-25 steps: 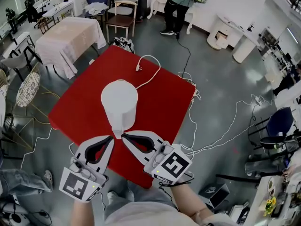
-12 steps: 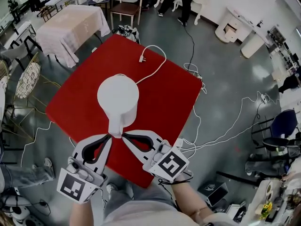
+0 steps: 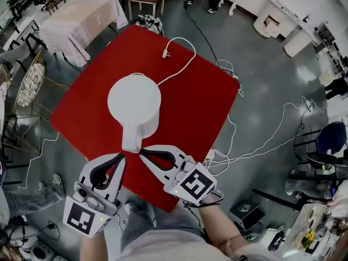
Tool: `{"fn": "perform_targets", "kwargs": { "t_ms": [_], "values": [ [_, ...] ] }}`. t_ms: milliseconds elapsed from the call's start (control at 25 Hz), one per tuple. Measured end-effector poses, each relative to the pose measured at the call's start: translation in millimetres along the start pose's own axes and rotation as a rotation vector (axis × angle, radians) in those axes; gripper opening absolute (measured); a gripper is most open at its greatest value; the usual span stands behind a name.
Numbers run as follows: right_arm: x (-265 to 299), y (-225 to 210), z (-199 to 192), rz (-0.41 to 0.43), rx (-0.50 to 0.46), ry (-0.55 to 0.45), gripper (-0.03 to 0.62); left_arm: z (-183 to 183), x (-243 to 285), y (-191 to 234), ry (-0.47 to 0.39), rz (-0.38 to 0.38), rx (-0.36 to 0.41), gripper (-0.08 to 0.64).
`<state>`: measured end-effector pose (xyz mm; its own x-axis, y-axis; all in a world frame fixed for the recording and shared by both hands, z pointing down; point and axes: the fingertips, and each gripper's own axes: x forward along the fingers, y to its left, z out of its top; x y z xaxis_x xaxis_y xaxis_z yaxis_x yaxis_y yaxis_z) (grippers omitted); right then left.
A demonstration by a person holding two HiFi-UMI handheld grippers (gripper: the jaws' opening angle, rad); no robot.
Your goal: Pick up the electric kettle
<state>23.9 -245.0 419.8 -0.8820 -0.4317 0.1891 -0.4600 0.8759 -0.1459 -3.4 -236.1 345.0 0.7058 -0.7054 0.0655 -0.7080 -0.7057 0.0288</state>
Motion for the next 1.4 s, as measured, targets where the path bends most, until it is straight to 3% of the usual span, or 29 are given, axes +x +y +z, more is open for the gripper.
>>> {"fn": "perform_targets", "kwargs": {
  "t_ms": [240, 400, 880, 1120, 1400],
  "values": [
    [5.5, -0.1, -12.6, 0.004, 0.012, 0.011, 0.009, -6.0, -1.6, 2.1, -0.017, 0.009, 0.008, 0.011],
    [9.1, -2.6, -17.3, 0.002, 0.014, 0.018, 0.015, -17.7, -4.2, 0.0, 0.019, -0.001, -0.031, 0.011],
    [17.3, 3.6, -21.1, 0.025, -0.018, 0.031, 0.065, -25.5, -10.5, 2.3, 0.020, -0.002, -0.051, 0.009],
    [17.5, 5.6, -18.6, 0.013, -0.038, 0.016, 0.123, -25.4, -13.9, 2.3, 0.017, 0.001, -0.050, 0.011],
    [20.8, 4.0, -17.6, 0.025, -0.016, 0.020, 0.123, -24.2, -16.1, 1.9, 0.015, 0.008, -0.053, 0.011]
  ]
}}
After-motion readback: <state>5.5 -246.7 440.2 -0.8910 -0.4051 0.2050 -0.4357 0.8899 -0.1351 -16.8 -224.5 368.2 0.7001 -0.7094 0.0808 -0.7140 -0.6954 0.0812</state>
